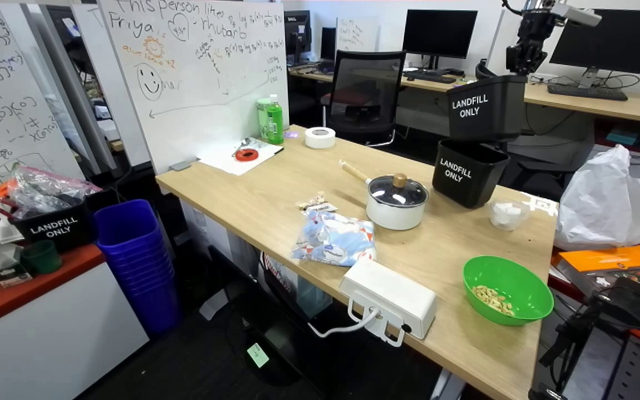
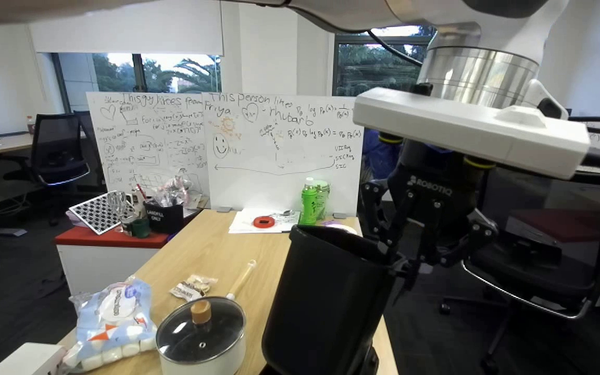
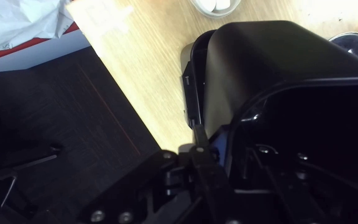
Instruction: Stack the two black waste bins together
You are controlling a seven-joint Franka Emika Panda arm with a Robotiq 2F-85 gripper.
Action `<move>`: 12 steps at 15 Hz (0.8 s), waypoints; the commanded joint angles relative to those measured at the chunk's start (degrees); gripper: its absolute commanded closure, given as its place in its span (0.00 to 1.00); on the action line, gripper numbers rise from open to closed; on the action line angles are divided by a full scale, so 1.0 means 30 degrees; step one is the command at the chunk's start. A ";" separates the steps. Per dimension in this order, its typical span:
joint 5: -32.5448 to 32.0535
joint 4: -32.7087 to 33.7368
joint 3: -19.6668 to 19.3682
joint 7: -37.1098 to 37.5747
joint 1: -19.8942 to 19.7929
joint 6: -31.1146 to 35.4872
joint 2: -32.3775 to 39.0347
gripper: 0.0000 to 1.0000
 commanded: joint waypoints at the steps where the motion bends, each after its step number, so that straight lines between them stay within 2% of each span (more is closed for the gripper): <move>1: 0.0414 0.0208 0.0566 -0.1001 -0.0345 0.0003 0.0119 0.94; 12: 0.0810 0.0439 0.1135 -0.0564 -0.0188 0.2113 0.1054 0.94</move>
